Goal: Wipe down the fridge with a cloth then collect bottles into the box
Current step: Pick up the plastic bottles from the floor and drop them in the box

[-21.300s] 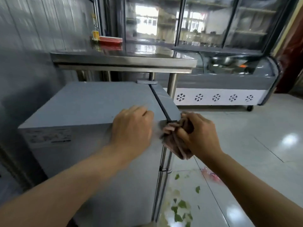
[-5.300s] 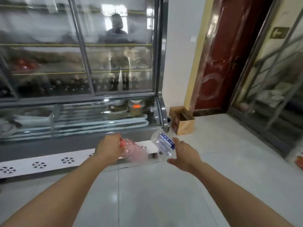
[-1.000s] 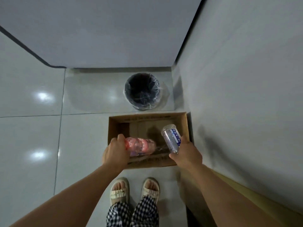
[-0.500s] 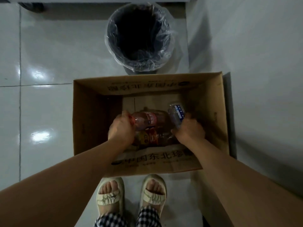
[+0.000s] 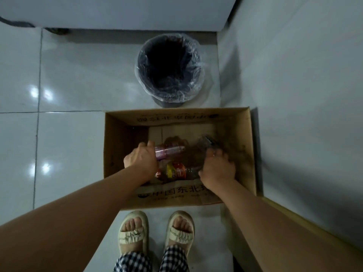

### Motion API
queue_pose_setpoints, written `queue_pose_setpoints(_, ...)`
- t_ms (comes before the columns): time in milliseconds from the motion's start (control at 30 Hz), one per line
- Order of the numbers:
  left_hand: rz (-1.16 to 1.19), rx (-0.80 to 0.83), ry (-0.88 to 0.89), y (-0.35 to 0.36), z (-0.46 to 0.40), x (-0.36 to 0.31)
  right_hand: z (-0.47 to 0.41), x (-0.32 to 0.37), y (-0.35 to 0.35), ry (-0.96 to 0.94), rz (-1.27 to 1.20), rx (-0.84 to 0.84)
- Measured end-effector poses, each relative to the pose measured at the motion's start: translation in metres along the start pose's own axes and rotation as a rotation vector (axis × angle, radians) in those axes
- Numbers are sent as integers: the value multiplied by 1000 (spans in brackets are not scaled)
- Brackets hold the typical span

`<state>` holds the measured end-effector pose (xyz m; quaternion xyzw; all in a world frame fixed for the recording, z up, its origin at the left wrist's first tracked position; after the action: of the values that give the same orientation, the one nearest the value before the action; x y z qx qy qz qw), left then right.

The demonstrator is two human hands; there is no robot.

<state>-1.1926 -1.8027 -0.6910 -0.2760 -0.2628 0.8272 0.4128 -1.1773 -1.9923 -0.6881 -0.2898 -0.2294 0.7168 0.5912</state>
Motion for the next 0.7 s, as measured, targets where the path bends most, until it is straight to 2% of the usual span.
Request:
queue_pose_setpoints(267, -97, -59, 138, -123, 87, -33, 105, 14, -118, -152, 93, -75)
queue_pose_setpoints(433, -111, -123, 168, -206, 161, -45, 180, 15, -197, -192, 116, -192)
queue_pose_setpoints(700, -152, -254, 95, -323, 297, -30, 303, 21, -306, -285, 220, -360)
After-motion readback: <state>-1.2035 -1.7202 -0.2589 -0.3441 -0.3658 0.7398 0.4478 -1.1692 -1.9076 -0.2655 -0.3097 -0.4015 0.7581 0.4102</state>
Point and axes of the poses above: each hand's wrist, its own z-axis away from the middle knuckle, its own y-axis out of the palm, x = y × z, the point moved 3 cm from there along -z, towards the middle knuckle, and after that the axes turned 10 degrees about z, right-handed, at the moved point
